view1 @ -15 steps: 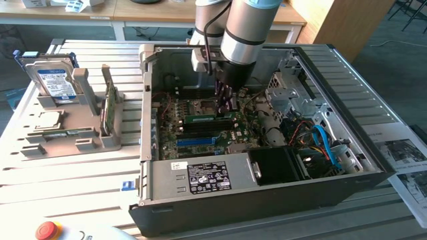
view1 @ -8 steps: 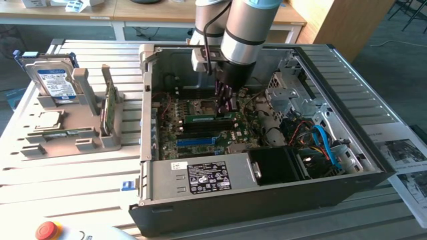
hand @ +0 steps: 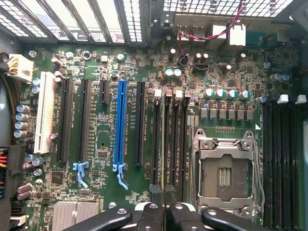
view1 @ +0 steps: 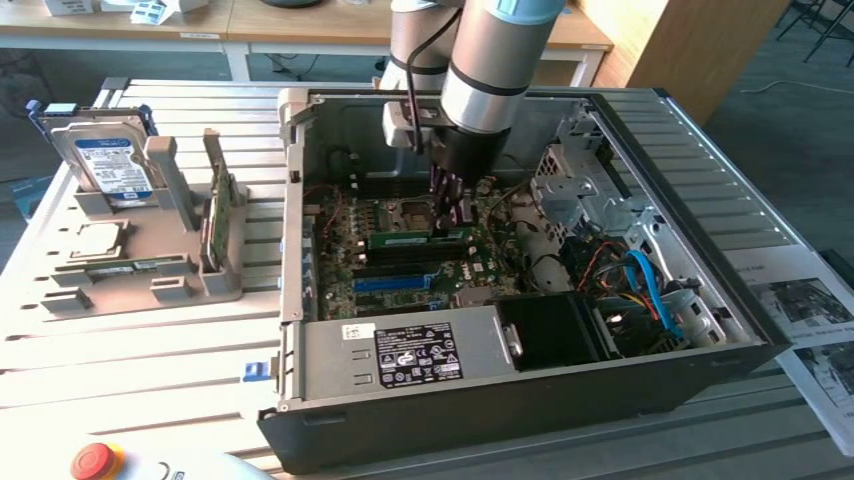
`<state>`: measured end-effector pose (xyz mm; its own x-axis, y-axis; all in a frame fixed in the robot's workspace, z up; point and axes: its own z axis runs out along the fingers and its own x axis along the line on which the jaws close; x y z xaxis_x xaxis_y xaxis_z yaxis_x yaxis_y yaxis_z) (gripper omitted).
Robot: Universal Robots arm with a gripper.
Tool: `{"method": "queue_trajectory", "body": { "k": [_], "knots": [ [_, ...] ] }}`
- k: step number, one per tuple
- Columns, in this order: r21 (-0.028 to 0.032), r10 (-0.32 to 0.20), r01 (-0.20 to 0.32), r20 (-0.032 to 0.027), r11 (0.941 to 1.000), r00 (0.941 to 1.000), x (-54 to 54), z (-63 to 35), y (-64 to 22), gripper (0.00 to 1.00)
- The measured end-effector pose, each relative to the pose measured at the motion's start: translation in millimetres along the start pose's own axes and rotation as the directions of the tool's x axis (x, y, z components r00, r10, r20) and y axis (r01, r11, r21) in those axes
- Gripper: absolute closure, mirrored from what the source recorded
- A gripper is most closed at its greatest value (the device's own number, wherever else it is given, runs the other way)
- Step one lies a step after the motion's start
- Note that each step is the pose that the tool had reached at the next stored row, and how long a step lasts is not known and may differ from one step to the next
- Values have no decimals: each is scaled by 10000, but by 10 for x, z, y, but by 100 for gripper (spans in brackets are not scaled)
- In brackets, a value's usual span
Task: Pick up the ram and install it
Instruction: 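Insert the ram into the slot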
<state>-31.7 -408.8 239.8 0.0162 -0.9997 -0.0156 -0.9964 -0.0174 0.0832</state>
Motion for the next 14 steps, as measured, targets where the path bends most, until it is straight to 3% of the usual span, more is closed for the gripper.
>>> {"method": "queue_trajectory", "body": {
  "k": [7, 14],
  "knots": [
    [7, 0, 0, -2, 10000, 10000, -1, 1, 0, 88],
    [68, 7, -6, -97, 10000, 10000, -12, 2, 13, 88]
  ]
}}
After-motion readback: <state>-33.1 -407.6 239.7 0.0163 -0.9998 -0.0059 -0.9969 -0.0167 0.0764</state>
